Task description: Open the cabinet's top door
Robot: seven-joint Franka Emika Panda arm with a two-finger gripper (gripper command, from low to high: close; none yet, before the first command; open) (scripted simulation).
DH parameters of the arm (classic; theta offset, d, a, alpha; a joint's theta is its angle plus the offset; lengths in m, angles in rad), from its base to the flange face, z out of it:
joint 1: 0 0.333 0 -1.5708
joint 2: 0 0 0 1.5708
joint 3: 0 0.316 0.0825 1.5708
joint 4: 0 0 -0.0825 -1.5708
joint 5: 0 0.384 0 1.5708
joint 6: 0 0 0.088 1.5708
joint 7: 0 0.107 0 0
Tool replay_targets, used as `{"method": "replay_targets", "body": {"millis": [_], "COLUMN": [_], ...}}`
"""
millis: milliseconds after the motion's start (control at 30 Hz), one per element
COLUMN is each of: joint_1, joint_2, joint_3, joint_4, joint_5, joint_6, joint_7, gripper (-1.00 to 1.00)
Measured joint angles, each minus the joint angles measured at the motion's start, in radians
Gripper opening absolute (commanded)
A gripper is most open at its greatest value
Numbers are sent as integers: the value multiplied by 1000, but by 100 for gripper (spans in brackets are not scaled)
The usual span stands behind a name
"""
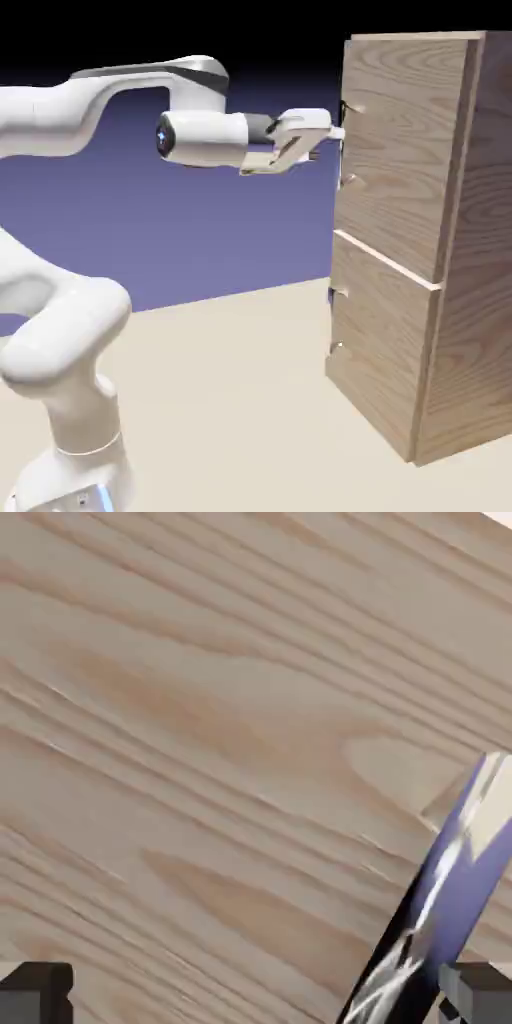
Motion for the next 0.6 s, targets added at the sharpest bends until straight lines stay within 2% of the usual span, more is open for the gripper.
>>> {"method": "replay_targets", "body": {"millis": [267, 467, 500, 600], "joint_1": [-109, -291, -292, -256], "joint_2": [-57, 5, 5, 6], "joint_3": [123, 227, 227, 198], "joint_4": [58, 176, 176, 147], "joint_5": [339, 380, 380, 363], "joint_6": [-7, -54, -54, -79], "joint_7": [183, 166, 166, 164], "gripper": [0, 0, -100, -100]}}
